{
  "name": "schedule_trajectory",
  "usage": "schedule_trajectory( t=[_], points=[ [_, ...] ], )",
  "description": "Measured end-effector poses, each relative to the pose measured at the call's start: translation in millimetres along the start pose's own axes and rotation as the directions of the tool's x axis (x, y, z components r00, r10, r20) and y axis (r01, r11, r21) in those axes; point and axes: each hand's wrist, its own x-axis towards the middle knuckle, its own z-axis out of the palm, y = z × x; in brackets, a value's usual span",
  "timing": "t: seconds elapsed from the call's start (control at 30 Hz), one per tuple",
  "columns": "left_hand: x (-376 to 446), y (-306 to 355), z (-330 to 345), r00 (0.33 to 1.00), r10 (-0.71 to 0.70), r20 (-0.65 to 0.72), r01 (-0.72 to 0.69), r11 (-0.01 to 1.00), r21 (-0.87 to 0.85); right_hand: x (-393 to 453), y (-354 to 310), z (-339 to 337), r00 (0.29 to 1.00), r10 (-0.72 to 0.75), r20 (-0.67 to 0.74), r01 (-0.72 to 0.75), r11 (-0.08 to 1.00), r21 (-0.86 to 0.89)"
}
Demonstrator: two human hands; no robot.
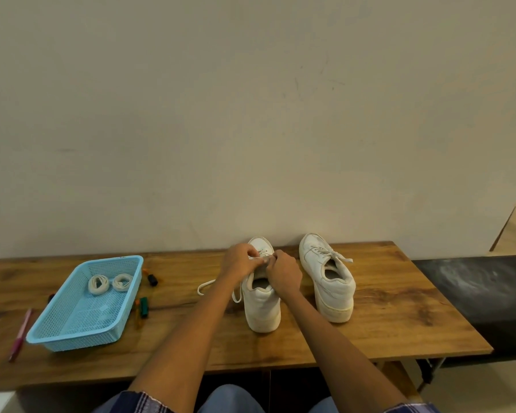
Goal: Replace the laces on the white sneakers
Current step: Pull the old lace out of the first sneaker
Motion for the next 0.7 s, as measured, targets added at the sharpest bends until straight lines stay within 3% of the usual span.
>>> schedule_trajectory(
  t=[0.2, 0.3, 0.37, 0.43, 0.47, 0.5, 0.53, 0.6, 0.7],
  points=[
    [-5.7, 5.5, 14.9, 0.996, -0.005, -0.086, 0.005, 1.000, 0.000, 0.2, -1.2, -0.8, 1.000, 0.008, 0.000, -0.008, 1.000, 0.001],
    [-3.9, 5.4, 14.6, 0.982, -0.113, -0.152, 0.072, 0.964, -0.255, -0.3, -0.9, -1.1, 1.000, -0.001, 0.000, 0.001, 1.000, 0.000],
    [-1.6, 6.8, 8.1, 0.934, -0.276, -0.228, 0.093, 0.802, -0.590, -0.6, -0.3, -1.2, 1.000, -0.006, -0.001, 0.006, 1.000, 0.005],
    [-0.2, 10.1, -6.4, 0.836, -0.509, -0.205, 0.075, 0.476, -0.876, 0.4, 0.6, -0.9, 1.000, -0.004, 0.004, 0.004, 1.000, 0.007],
    [2.1, 8.4, -14.9, 0.793, -0.584, -0.176, 0.037, 0.335, -0.942, 0.7, 0.9, -0.8, 1.000, -0.002, 0.004, 0.002, 1.000, 0.006],
    [4.4, 5.5, -23.3, 0.770, -0.617, -0.163, 0.007, 0.264, -0.965, 0.9, 0.9, -1.2, 1.000, 0.000, 0.004, 0.000, 1.000, 0.004],
    [6.2, 1.0, -30.2, 0.768, -0.617, -0.169, 0.005, 0.270, -0.963, 0.6, 0.9, -1.5, 1.000, 0.001, 0.005, -0.001, 1.000, 0.001],
    [8.1, -8.1, -40.4, 0.795, -0.575, -0.192, 0.107, 0.445, -0.889, 0.4, 1.0, -1.0, 1.000, 0.001, 0.004, -0.001, 1.000, 0.002],
    [0.5, -14.6, -41.4, 0.819, -0.557, -0.137, 0.422, 0.748, -0.513, -0.3, 0.3, -1.4, 1.000, 0.002, 0.002, -0.002, 1.000, 0.003]
  ],
)
